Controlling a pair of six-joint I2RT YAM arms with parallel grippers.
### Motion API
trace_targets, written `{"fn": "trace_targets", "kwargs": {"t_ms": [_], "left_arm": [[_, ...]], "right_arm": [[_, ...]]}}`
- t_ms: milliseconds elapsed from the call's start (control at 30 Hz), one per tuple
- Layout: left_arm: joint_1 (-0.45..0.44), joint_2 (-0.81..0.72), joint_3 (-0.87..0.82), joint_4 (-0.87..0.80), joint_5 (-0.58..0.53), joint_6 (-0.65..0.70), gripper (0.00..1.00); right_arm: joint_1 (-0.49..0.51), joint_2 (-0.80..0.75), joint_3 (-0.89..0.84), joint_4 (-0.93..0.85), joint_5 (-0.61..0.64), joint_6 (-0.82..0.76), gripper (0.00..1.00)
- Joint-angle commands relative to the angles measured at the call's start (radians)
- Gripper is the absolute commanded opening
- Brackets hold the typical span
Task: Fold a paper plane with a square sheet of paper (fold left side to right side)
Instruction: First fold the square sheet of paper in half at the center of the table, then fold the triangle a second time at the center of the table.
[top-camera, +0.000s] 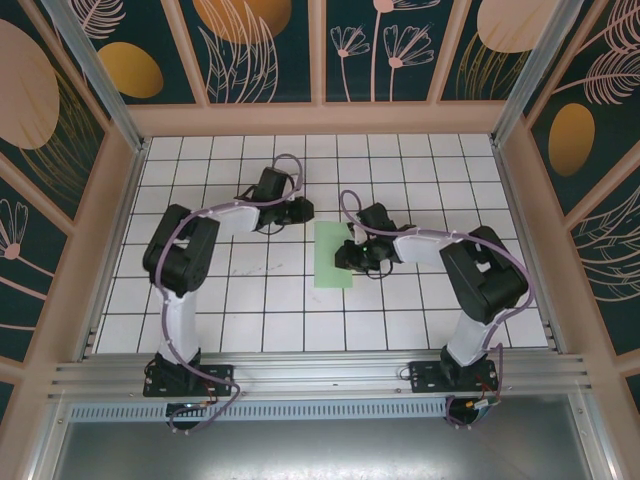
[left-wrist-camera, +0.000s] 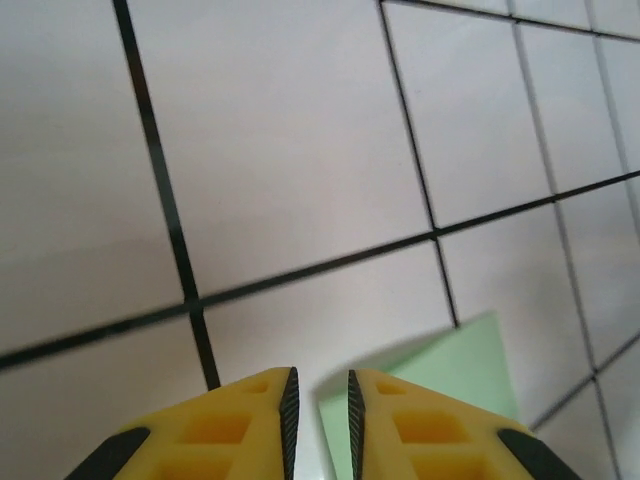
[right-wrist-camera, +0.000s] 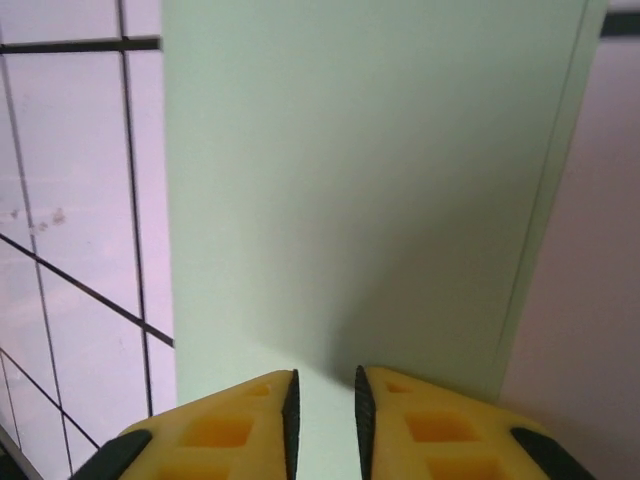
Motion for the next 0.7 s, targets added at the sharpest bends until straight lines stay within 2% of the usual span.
{"fn": "trace_targets", "kwargs": {"t_ms": [0, 100, 233, 433, 667], "left_arm": [[0.002, -0.175, -0.117, 0.042, 0.02, -0.03, 0.23], [-0.011, -0.25, -0.249, 0.097, 0.082, -0.1, 0.23], [-0.064, -0.259, -0.342, 0.139, 0.114, -0.158, 0.22], [-0.116, -0.159, -0.289, 0.145, 0.109, -0.168, 0.21], [-0.131, -0.085, -0.225, 0.066, 0.043, -0.138, 0.19]], "right_arm": [[-0.007, -0.094, 0.009, 0.07, 0.005, -0.01, 0.35], [-0.008, -0.161, 0.003, 0.067, 0.056, -0.015, 0.46], [-0.092, -0.236, -0.046, 0.079, 0.074, 0.016, 0.56], [-0.163, -0.308, -0.134, 0.139, 0.035, 0.085, 0.67], [-0.17, -0.291, -0.142, 0.092, 0.019, 0.073, 0.72]]}}
